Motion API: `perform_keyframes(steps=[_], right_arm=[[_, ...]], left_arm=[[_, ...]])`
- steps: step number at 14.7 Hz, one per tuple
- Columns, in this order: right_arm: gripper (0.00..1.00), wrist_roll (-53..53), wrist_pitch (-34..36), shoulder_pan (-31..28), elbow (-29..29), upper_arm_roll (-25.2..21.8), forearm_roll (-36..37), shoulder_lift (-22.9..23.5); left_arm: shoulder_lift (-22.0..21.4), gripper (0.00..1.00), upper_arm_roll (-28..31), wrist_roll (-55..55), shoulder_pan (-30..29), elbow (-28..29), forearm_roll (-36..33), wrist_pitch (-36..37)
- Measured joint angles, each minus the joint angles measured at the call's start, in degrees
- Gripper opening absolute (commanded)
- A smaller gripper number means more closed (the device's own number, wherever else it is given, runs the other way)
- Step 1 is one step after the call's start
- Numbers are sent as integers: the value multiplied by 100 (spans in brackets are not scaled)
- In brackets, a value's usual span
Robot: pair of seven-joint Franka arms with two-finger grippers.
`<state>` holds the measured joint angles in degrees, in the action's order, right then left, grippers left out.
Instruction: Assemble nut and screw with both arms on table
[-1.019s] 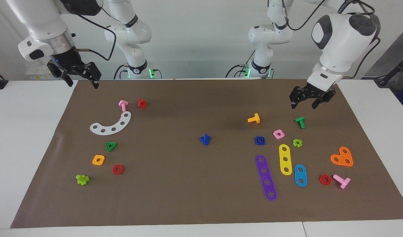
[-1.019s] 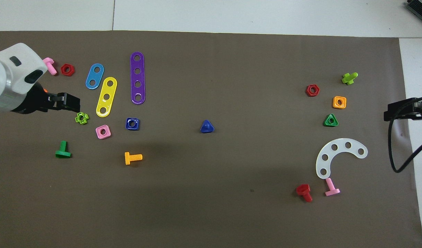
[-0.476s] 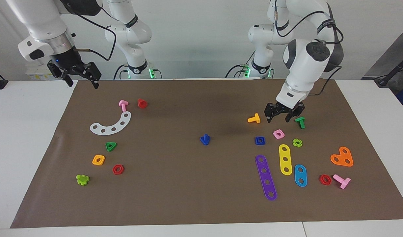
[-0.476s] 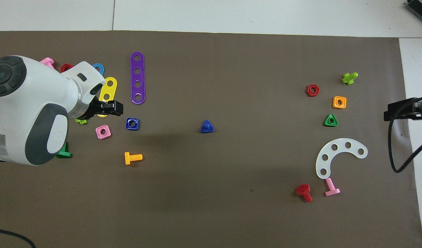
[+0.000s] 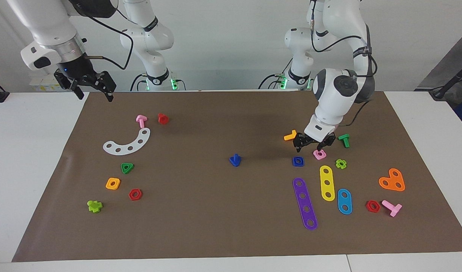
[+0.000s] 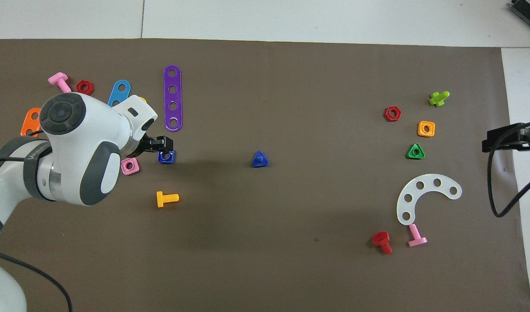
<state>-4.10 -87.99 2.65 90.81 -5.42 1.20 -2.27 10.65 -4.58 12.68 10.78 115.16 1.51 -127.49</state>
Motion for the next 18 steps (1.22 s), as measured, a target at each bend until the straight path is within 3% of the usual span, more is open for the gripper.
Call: perform_keyframes(steps=[6,18], right_arm=[[100,0,0,0,0,0,0,0],[100,0,0,0,0,0,0,0]], left_arm=[[505,81,3,95,105,66,0,-516],[556,72,2,-303,111,363,-9,-942]])
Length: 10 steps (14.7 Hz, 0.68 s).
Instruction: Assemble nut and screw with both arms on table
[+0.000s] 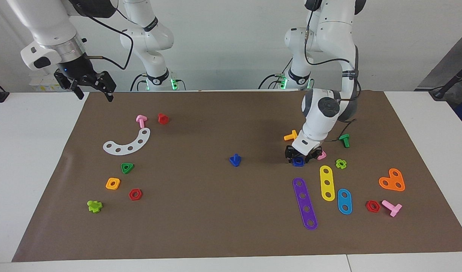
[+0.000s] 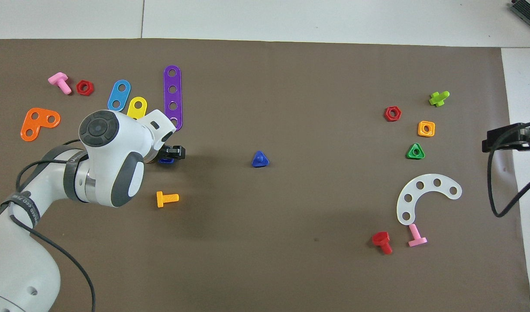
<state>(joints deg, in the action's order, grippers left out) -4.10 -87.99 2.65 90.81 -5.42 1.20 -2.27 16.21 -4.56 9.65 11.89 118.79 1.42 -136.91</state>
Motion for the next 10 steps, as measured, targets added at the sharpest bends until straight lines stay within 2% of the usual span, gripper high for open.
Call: perform_keyframes(steps=[10], right_arm=[[100,0,0,0,0,0,0,0]], left_arm=[[18,53,10,-88,0,39,-5,-10]])
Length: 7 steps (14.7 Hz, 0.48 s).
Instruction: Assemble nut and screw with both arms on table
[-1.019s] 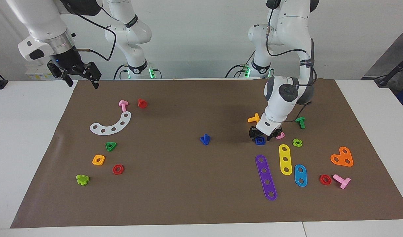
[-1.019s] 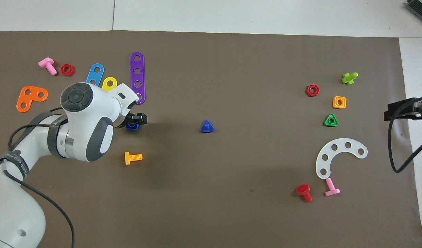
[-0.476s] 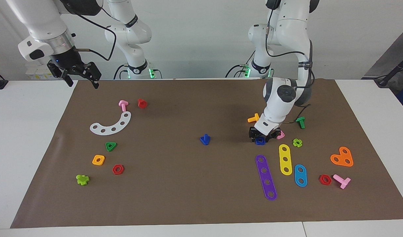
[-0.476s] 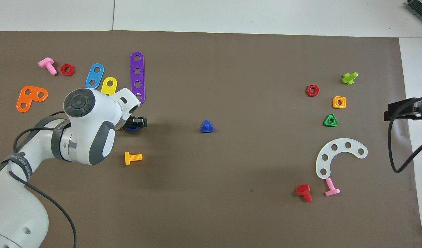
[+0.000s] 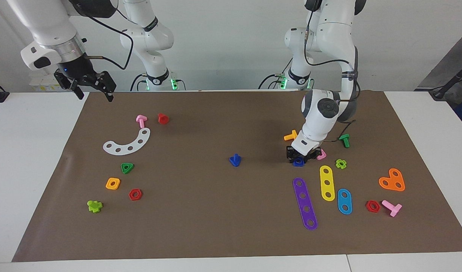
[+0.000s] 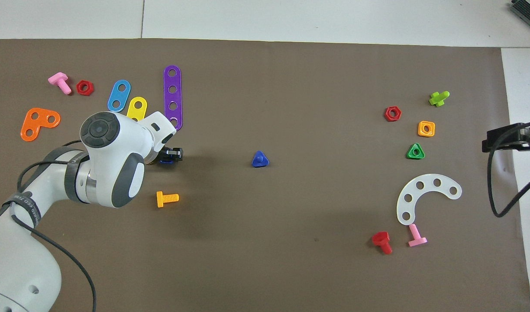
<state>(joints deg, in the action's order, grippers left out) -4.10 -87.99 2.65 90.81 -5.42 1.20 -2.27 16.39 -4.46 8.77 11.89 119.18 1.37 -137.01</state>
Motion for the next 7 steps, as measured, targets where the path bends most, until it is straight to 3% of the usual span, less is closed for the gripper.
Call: perform_keyframes(steps=[4,7], right_arm=[[100,0,0,0,0,0,0,0],[100,0,0,0,0,0,0,0]], left_arm=[[-27,32,28,-38,-3,1,-31,4],[-22,30,29,-50,-4,3,-31,4]])
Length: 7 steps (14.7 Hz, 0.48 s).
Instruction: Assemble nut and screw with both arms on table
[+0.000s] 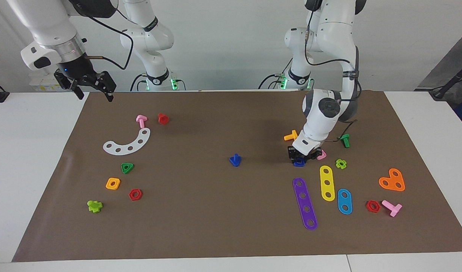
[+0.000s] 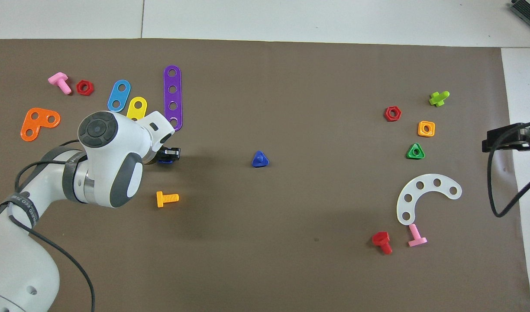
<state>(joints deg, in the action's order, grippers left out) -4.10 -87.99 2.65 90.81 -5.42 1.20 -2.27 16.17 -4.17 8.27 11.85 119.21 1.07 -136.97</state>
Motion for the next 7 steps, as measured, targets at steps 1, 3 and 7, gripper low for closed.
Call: perform_keyframes(steps=[1,3,7], right_arm=[[100,0,0,0,0,0,0,0],[100,0,0,0,0,0,0,0],[100,0,0,0,0,0,0,0]], left_arm=[[0,29,0,0,0,-2,0,-2],[2,26,1,-1,-1,-34,0,-7],[18,22,-14,-2,6,-354,0,195]])
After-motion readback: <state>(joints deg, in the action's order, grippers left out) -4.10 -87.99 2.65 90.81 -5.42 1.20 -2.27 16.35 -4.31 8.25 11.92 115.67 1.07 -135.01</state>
